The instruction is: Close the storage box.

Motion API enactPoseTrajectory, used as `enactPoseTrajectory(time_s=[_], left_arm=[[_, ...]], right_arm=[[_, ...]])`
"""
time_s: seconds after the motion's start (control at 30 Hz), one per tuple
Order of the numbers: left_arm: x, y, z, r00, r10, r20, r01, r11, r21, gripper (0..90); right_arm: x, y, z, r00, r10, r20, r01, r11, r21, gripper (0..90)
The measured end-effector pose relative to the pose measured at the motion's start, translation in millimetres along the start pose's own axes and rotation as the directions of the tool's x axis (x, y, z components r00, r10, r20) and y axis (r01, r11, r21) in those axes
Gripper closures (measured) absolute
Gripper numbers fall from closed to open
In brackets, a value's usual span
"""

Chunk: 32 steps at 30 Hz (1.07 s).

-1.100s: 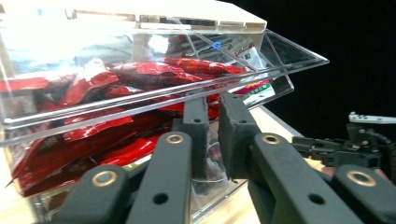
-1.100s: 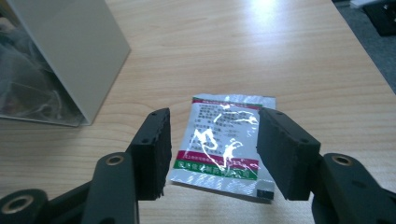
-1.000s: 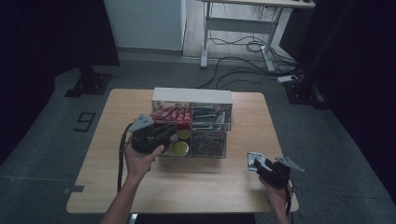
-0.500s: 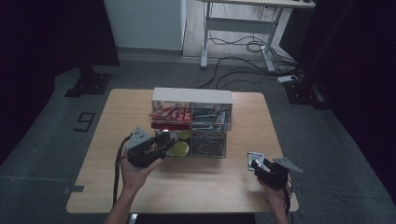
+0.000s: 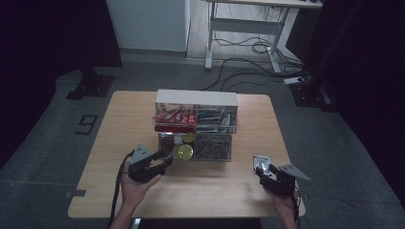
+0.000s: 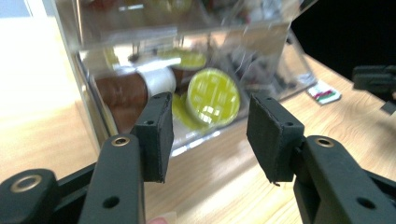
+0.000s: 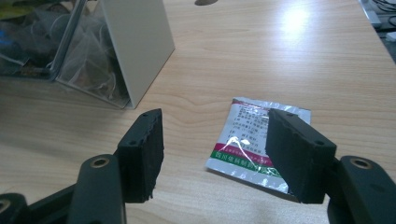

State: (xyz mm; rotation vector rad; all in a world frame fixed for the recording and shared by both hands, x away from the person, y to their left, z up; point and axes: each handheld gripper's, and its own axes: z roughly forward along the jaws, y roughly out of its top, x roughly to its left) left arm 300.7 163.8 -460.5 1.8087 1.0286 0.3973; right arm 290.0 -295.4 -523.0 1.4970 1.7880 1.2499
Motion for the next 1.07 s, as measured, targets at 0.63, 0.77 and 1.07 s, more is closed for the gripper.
enactPoseTrajectory(time_s=[0.63,0.77,1.07], left_arm=[[14.5,-43.5,18.6,0.9992,-0.039,0.003,0.038,0.9939,0.103,47.6],[15.3,-48.0,20.1,0.9993,-0.038,0.0,0.038,0.9919,0.122,47.5],[14.8,-47.7,18.6,0.999,-0.046,-0.001,0.045,0.9916,0.121,47.3]], right_arm=[[9.8,-14.0,-4.4,0.9974,-0.061,-0.039,0.062,0.998,0.032,33.1],[10.7,-16.6,-2.0,0.9973,-0.064,-0.036,0.066,0.997,0.044,33.0],[9.5,-16.2,-3.4,0.9975,-0.063,-0.031,0.064,0.997,0.038,33.0]])
